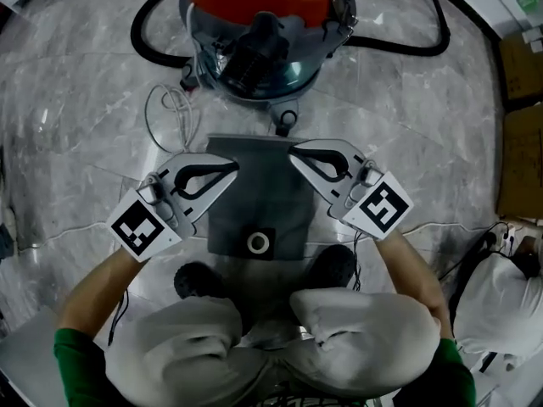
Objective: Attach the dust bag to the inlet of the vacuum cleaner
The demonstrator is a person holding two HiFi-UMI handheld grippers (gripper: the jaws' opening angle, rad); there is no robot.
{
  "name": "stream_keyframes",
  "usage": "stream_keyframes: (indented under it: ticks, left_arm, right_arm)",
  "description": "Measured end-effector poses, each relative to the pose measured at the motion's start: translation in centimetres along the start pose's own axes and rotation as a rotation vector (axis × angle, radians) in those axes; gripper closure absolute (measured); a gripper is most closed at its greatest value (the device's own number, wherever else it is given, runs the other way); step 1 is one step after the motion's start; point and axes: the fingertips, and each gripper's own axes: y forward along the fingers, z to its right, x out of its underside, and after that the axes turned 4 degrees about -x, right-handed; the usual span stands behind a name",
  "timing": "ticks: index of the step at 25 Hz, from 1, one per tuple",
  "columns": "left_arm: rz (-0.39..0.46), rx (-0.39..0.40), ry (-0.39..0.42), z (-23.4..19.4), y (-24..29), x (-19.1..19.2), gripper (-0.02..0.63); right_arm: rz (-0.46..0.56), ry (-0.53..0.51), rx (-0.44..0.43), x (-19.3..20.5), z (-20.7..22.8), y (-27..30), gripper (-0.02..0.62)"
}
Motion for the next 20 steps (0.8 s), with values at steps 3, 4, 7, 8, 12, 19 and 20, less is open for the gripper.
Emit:
stream_keyframes:
  ticks: [3, 4, 7, 8, 12, 19, 20]
  left_arm:
    - [-0.008, 0.014, -0.026, 1.7, 0.4, 2.1, 0.609]
    - [-0.008, 0.022, -0.026, 2.4, 0.5, 2.7, 0.609]
    - [-0.026, 0.059, -0.006, 4.6, 0.7, 4.9, 0.609]
    - [-0.033, 0.071, 0.001, 5.3, 0.7, 5.6, 0.609]
    - [-0.069, 0.095, -0.012, 7.8, 0.8, 8.9, 0.609]
    - [-0.141, 0.178, 0.002, 12.3, 0.2, 14.9, 0.609]
    - [-0.148, 0.190, 0.006, 12.9, 0.2, 15.6, 0.609]
  right_arm:
    - [-0.032, 0.036, -0.019, 2.5, -1.7, 0.0, 0.586]
    - [-0.042, 0.047, -0.023, 3.4, -2.3, 0.0, 0.586]
    - [-0.067, 0.072, -0.042, 6.1, -4.4, 0.1, 0.586]
    - [-0.079, 0.079, -0.054, 7.0, -5.3, 0.1, 0.586]
    - [-0.150, 0.108, -0.138, 11.1, -9.5, 0.5, 0.586]
    - [-0.245, 0.183, -0.261, 17.0, -15.8, 1.2, 0.586]
    - [-0.254, 0.187, -0.277, 17.5, -16.5, 1.2, 0.586]
